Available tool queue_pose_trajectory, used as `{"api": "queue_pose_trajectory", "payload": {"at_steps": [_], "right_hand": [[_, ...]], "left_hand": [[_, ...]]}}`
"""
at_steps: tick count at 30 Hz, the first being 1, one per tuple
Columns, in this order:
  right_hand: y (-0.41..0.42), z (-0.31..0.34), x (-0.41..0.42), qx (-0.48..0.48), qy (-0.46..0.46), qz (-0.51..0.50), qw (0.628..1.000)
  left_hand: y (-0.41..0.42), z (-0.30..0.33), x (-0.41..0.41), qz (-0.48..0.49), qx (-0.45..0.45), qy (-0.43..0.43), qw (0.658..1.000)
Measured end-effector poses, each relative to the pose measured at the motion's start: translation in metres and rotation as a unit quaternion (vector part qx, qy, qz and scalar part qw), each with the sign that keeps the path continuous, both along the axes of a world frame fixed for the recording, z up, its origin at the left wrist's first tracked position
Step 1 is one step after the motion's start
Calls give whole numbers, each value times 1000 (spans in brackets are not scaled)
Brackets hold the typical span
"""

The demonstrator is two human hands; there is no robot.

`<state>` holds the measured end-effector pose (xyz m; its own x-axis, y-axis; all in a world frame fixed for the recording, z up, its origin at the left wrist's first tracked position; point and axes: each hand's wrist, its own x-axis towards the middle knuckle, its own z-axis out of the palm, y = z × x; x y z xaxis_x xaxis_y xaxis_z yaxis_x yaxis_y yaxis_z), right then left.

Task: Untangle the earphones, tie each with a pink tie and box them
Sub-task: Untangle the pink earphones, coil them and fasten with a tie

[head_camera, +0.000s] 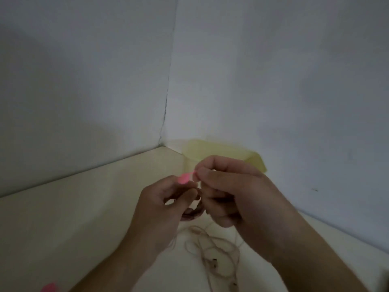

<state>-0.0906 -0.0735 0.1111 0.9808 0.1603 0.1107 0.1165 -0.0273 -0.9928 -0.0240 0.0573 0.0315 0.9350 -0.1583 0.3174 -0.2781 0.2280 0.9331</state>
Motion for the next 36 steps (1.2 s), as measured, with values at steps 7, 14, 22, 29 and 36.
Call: {"api": "queue_pose_trajectory", "payload": {"at_steps": [7, 14, 22, 29, 36], "right_hand": [[-66, -7, -7, -216, -37, -181, 959], [-70, -26, 7, -378, -40, -219, 899], [-49, -36, 10, -507, -51, -227, 830], [-39, -35, 5, -564, -45, -229, 792], [-28, -34, 1, -636, -74, -217, 736]], "left_hand": [[-43, 3, 7, -23, -30, 7, 999], [-58, -16, 5, -37, -40, 73, 996], [-47, -19, 8, -31, -46, 74, 996], [-48, -17, 1, -34, -23, 63, 997], [-53, -19, -5, -40, -3, 46, 998]]}}
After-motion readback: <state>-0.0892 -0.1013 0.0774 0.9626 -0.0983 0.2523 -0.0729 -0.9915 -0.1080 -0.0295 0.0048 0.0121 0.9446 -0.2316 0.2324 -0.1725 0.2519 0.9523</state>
